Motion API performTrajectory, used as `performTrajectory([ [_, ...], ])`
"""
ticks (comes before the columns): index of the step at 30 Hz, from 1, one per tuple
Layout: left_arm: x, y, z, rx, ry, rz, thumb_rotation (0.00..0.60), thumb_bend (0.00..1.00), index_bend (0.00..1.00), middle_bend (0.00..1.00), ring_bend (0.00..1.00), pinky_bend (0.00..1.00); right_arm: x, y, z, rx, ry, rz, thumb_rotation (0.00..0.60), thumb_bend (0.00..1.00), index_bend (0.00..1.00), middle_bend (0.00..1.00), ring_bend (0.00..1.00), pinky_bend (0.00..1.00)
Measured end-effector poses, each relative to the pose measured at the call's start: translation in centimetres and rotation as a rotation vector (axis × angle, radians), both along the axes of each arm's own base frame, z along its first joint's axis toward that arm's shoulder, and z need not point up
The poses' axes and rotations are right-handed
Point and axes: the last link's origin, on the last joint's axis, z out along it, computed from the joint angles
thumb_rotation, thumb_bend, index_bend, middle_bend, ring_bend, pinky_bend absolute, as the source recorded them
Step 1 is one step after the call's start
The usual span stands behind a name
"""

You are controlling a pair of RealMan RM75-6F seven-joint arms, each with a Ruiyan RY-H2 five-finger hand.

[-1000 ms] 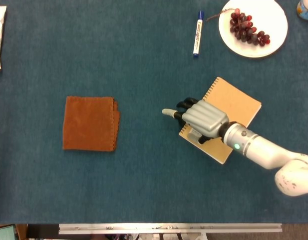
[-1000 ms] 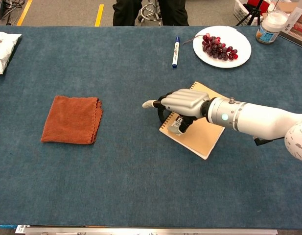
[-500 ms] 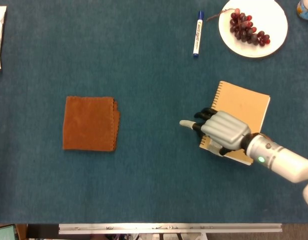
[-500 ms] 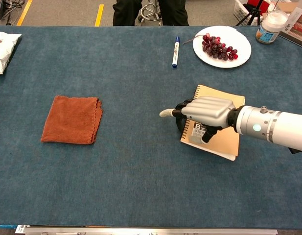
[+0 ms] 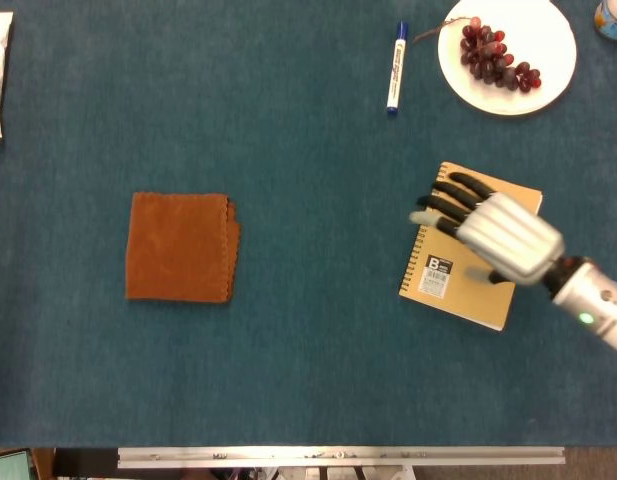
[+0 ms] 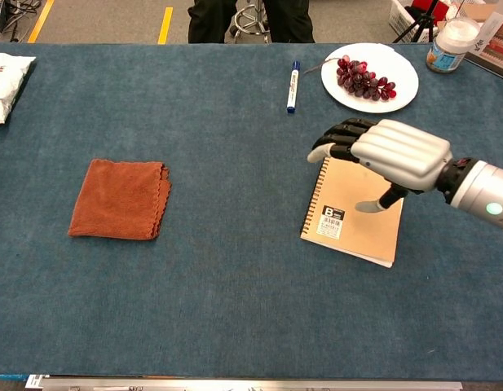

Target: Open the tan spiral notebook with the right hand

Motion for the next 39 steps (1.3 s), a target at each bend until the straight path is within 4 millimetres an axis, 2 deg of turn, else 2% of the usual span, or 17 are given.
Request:
performTrajectory([
  [5,0.1,0.0,-0.2,-0.012,-0.002,-0.002,0.6,0.26,0.16,0.11,0.1,0.06,-3.4,0.3,0.7,-0.043,0.075,0.002,0.6,0.12,0.38,0.26,0.1,0.14],
  [13,0.0,-0.2,-0.2,-0.011,-0.003,0.0,0.6,0.26,0.16,0.11,0.1,0.06,-5.9,0.4,0.1,-0.057,0.138,0.016,0.6,0.12,0.38,0.26,0.1,0.14],
  [25,-0.4,-0.7,0.0,-0.008,-0.007,0.02,0.6,0.26,0.16,0.11,0.1,0.06,-7.8,0.2,-0.6,-0.065,0.167,0.032,0.6,0.12,0.38,0.27,0.1,0.14],
  [34,-0.5,-0.8,0.1,-0.006,-0.011,0.019,0.6,0.26,0.16,0.11,0.1,0.06,-8.4,0.1,0.0,-0.082,0.165,0.021,0.6,0.12,0.38,0.27,0.1,0.14],
  [39,-0.4,-0.8,-0.1,-0.009,-0.015,0.013,0.6,0.26,0.16,0.11,0.1,0.06,-8.3,-0.2,-0.5,-0.083,0.178,0.035,0.6,0.12,0.38,0.27,0.1,0.14],
])
